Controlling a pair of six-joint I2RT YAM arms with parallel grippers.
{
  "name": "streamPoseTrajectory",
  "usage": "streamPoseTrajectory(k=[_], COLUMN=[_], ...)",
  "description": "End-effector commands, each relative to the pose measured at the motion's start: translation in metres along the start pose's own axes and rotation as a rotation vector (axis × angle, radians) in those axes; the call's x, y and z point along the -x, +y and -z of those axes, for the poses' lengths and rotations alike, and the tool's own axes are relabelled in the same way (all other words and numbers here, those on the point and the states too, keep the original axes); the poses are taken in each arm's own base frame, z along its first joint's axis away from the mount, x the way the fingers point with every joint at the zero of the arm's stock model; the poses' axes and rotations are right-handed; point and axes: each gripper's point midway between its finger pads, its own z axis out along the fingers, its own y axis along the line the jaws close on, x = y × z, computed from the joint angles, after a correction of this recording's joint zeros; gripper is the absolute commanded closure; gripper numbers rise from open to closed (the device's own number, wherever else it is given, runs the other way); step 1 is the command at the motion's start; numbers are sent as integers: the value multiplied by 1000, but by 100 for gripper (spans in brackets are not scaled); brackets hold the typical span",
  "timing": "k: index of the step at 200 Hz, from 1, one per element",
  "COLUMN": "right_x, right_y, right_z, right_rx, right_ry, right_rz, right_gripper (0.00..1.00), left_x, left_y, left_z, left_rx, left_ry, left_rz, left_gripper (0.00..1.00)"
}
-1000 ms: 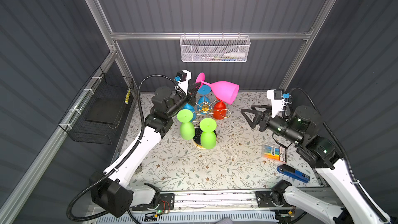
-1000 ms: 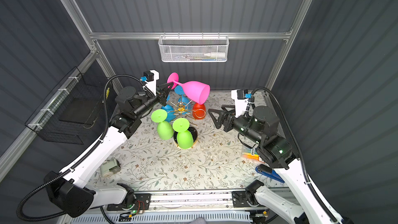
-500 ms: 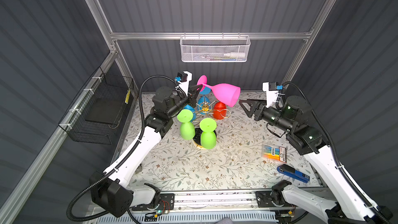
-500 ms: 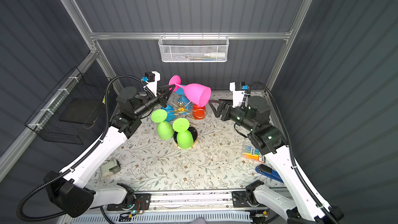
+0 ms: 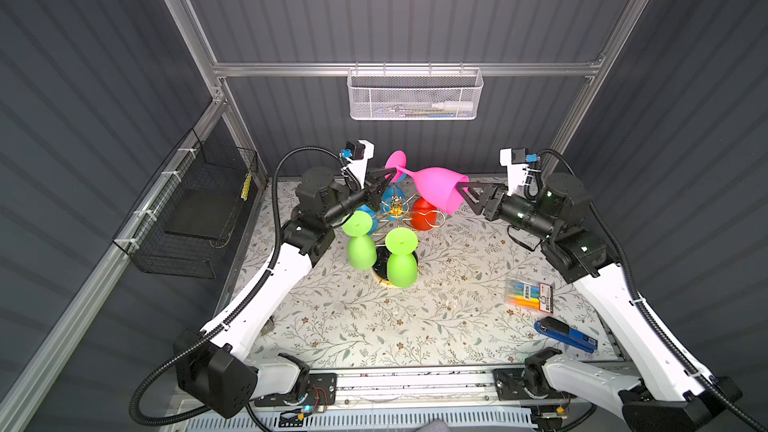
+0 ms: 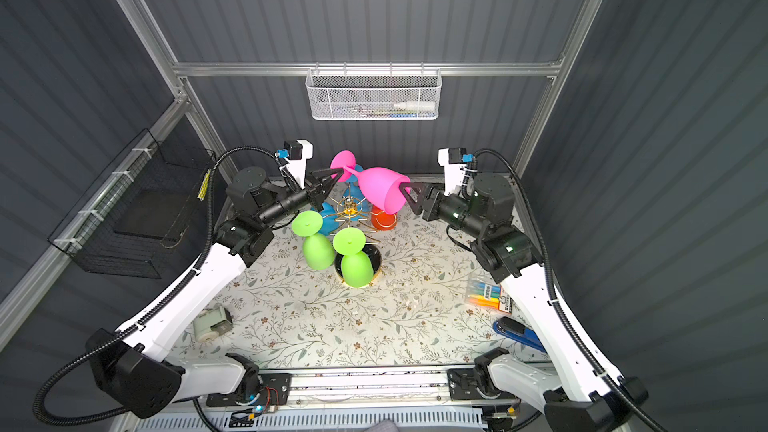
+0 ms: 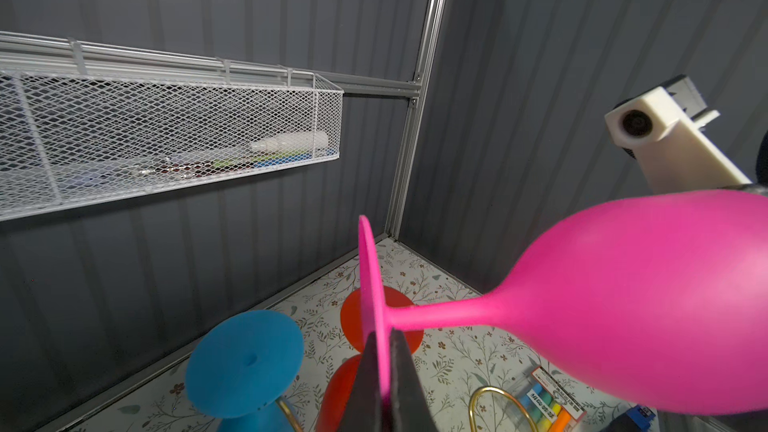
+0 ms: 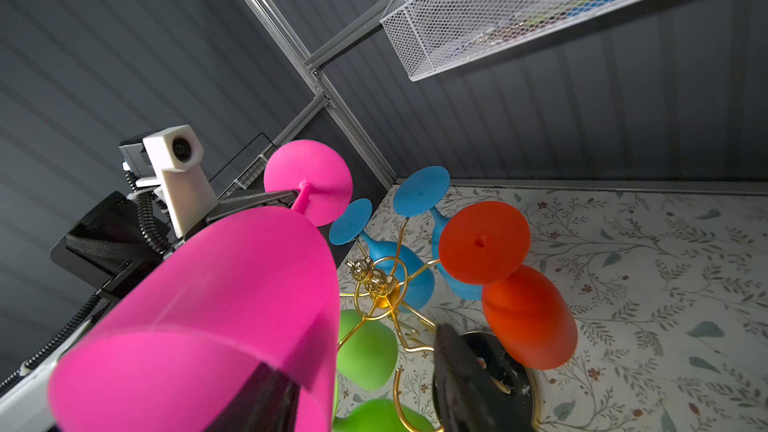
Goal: Take the wine glass off the wine glass rack
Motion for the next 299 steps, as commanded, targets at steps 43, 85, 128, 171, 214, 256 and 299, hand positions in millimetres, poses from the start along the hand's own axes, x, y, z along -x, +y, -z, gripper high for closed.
streamPoseTrajectory(k=[43,85,128,171,214,256,299], right_x=[12,9,12,24,37,42,38], right_y=[14,18,22,31,25,-2,-32], right_z=[-8,-8,-1,18,49,104,158], right_rx=[81,105,108,88,-45,-338,-645], right_ry=[-11,-2,-20,-74,-138,-178,-134], right_rz=[-13,-35,-37,-9,62,146,212], right_gripper=[75,88,100,100,100,100,100], left_x=[14,14,13,15,15,22,25], left_y=[-5,-1,4,13,23,48,88], left_z=[0,0,1,7,14,41,80], left_rx=[-19,-2,28,97,169,357,516], left_ry=[-37,-44,-46,-62,-63,-112,-149], left_rz=[3,5,-2,-19,-46,-109,-78], left_gripper=[100,100,88,57,30,15,7])
